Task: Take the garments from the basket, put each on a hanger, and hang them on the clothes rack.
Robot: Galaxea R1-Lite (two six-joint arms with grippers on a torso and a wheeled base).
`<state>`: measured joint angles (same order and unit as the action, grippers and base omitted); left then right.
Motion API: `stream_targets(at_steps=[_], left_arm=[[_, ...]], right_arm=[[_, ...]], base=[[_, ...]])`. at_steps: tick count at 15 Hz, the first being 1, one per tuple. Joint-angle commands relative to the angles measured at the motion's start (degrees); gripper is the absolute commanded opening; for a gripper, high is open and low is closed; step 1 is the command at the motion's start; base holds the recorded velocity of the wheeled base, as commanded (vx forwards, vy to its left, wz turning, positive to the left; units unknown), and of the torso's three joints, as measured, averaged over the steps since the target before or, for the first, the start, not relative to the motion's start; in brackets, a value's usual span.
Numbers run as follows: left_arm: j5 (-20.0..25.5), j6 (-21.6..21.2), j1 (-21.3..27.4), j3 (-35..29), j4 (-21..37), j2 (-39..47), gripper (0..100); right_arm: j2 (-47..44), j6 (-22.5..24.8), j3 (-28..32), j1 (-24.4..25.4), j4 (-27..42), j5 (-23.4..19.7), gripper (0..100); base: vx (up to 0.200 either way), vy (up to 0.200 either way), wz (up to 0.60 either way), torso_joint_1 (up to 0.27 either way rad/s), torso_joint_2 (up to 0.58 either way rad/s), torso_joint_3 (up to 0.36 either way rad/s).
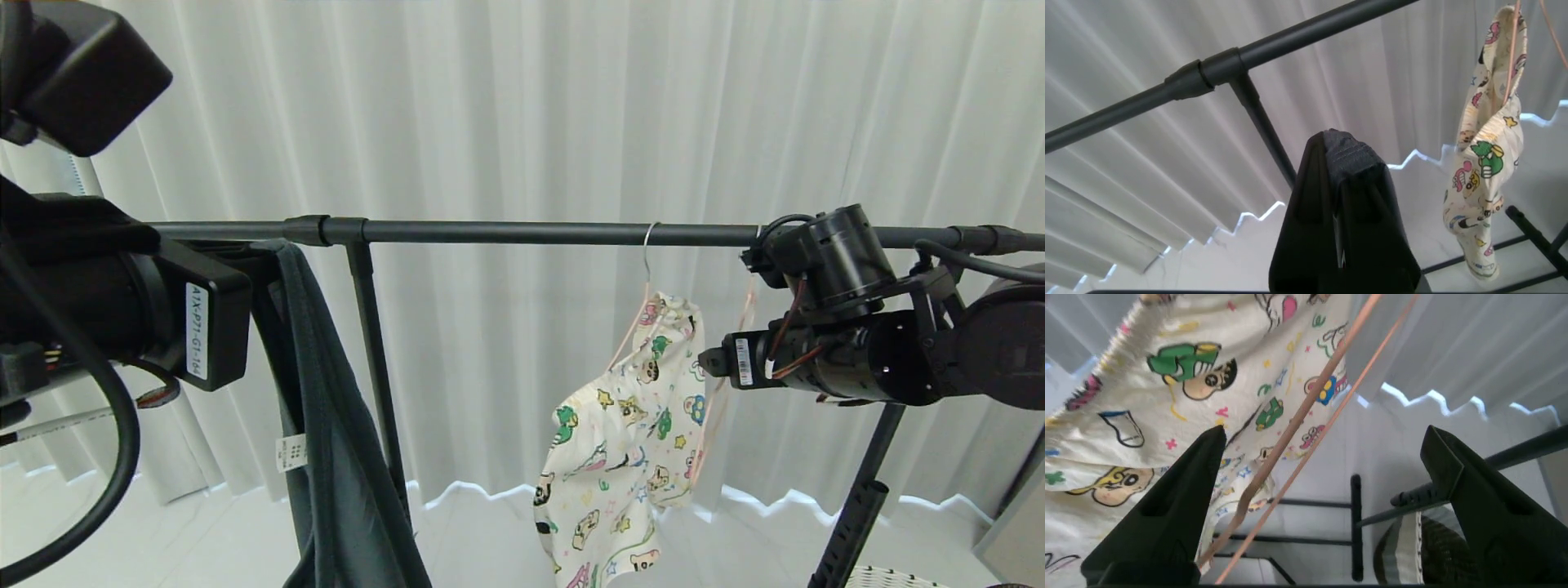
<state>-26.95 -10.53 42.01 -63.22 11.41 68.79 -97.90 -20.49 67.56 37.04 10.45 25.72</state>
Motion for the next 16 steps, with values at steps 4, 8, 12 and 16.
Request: stream_targets(at_steps=[4,8,12,16], left_arm=[[-0.03,-0.19,0.09,0.03,0.02,0.2,0],[0.06,-0.28,0.09,0.03,0.02,0.2,0],[0.06,-0.28,0.09,0.03,0.02,0.2,0],[0.06,-0.28,0.09,0.03,0.02,0.2,0]], right_arm=[[2.19,-1.92,0.12,-0.12,3.79,0.12,100],[2.8,-2.1,0.12,-0.21,4.67,0.12,100],[2.89,-2.53,0.12,-0.38,6.08,0.65,100],[2.8,-2.53,0.38,-0.65,6.25,0.73,100]], base=[[0.0,0.0,0.0,0.0,0.0,0.0],[0.0,0.0,0.0,0.0,0.0,0.0],[0.0,0.0,0.0,0.0,0.0,0.0],[0.0,0.0,0.0,0.0,0.0,0.0]])
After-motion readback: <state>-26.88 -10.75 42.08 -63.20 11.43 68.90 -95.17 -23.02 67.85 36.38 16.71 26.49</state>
